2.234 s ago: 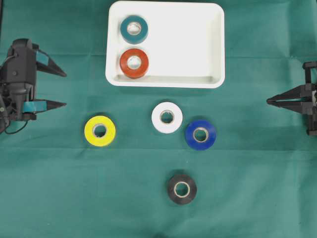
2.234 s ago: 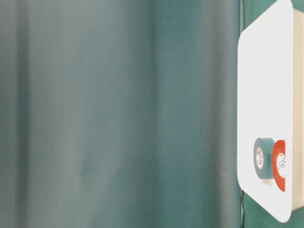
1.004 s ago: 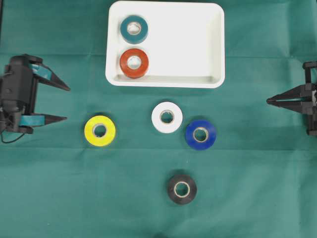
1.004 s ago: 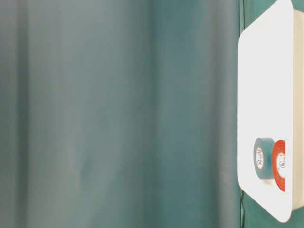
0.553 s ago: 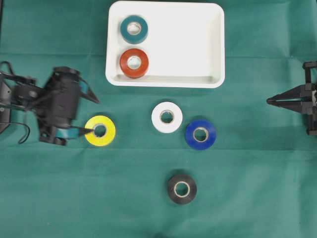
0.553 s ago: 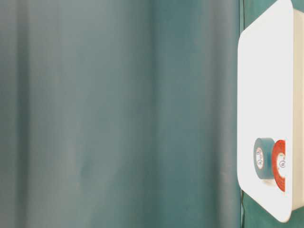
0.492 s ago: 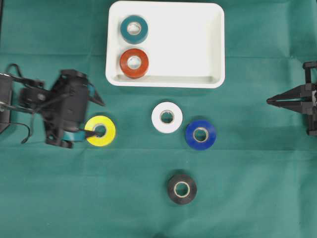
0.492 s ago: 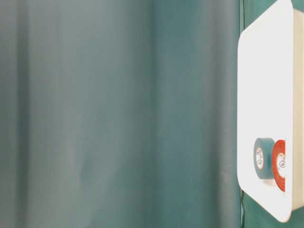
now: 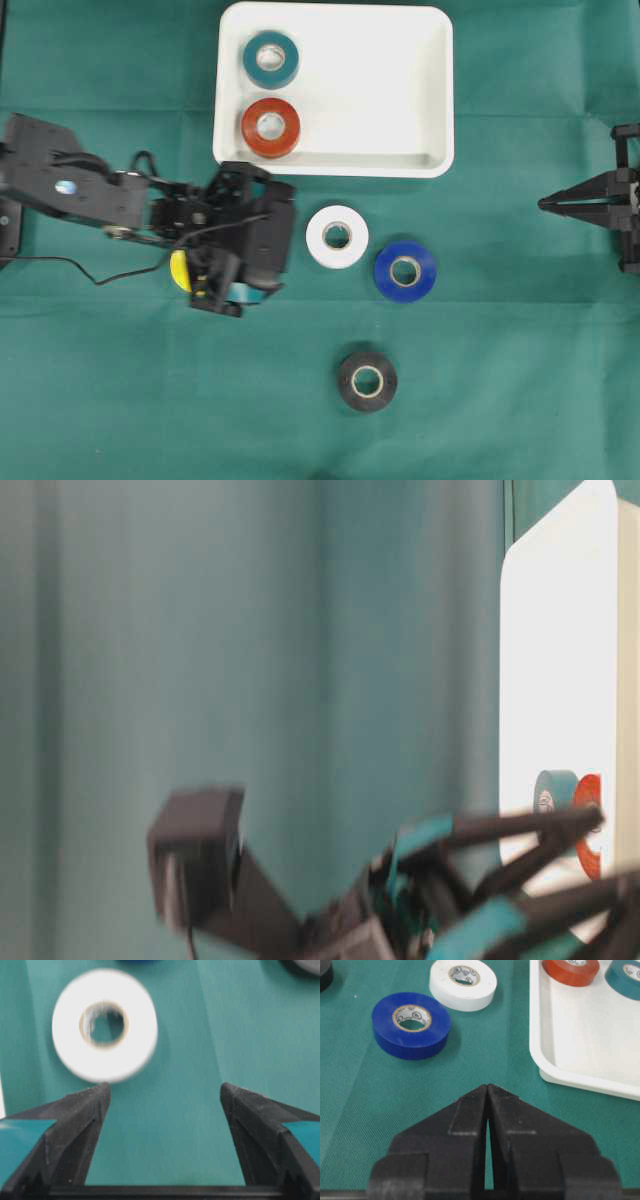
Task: Put the tape into the white case with the left arm.
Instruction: 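Extend the left gripper across the table to the blue roll, then grip the blue roll's core with the left gripper and lift, then carry the blue roll into the tray right of the teal roll, then release the blue roll and retract the left gripper leftward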
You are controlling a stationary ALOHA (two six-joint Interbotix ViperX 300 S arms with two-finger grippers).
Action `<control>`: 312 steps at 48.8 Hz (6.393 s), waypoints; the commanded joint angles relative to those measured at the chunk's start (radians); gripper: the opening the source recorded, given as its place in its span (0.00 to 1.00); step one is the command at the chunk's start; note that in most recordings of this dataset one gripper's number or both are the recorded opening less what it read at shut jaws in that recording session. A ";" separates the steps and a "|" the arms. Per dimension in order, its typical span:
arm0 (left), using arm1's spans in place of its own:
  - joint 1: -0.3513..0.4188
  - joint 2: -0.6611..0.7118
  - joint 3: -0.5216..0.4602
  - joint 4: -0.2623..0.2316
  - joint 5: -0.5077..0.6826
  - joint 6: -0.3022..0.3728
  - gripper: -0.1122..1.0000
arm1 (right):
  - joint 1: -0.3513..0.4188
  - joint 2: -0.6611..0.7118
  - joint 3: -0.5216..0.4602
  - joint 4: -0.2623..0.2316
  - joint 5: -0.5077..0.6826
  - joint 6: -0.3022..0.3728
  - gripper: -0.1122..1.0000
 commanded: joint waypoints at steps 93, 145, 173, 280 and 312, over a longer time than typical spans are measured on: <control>-0.028 0.523 -0.643 0.003 0.207 0.097 0.80 | -0.002 0.005 0.003 0.000 -0.025 0.000 0.02; -0.021 0.318 -0.621 0.003 0.347 0.104 0.34 | 0.000 0.006 0.003 0.000 -0.023 0.000 0.02; 0.115 0.221 -0.517 0.006 0.367 0.115 0.34 | 0.000 0.006 0.003 0.000 -0.025 0.000 0.02; 0.390 -0.032 -0.127 0.002 0.184 0.186 0.89 | 0.000 0.002 0.003 0.000 -0.023 0.000 0.02; 0.287 -0.543 0.370 -0.002 0.046 0.163 0.88 | -0.002 -0.002 0.005 0.000 -0.025 0.000 0.02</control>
